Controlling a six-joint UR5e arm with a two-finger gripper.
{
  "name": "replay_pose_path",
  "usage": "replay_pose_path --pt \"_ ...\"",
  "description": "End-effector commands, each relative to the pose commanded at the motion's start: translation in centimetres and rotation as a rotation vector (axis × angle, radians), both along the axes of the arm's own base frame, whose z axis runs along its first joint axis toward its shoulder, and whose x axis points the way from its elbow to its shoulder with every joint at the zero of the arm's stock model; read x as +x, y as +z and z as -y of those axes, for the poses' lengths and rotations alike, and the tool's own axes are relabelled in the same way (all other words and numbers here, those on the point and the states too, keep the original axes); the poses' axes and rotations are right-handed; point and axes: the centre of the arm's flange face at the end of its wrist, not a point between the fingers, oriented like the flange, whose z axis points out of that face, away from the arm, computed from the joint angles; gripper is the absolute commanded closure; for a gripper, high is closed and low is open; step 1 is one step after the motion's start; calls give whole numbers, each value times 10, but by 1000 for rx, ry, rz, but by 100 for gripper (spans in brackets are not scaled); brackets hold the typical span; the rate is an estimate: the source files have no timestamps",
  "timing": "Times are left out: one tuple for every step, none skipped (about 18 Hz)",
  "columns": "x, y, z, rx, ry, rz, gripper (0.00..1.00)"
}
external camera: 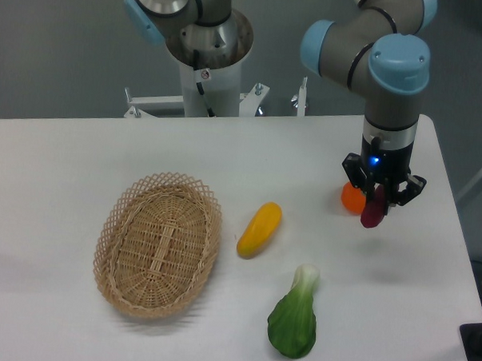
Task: Place the sweet potato on the table
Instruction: 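Lower the held purple sweet potato toward the table beside the bok choy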
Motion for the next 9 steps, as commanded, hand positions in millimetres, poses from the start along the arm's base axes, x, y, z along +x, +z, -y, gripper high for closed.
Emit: replay_pose_path --pt "-1 -5 -1 0 4 5 72" --pt "-2 -6 -3 3 9 2 72" --pt "-4 -8 -5 12 16 -10 72" --pt "-5 -8 -10 23 22 -25 72" --pt "-5 -10 -16 25 22 -27 72" --pt "-5 -13 -19 25 23 -22 72" --pt "-6 -18 -21 23 27 -15 72" --pt "-7 -23 -23 25 37 -9 72" --pt "-7 -25 -32 32 46 -13 72"
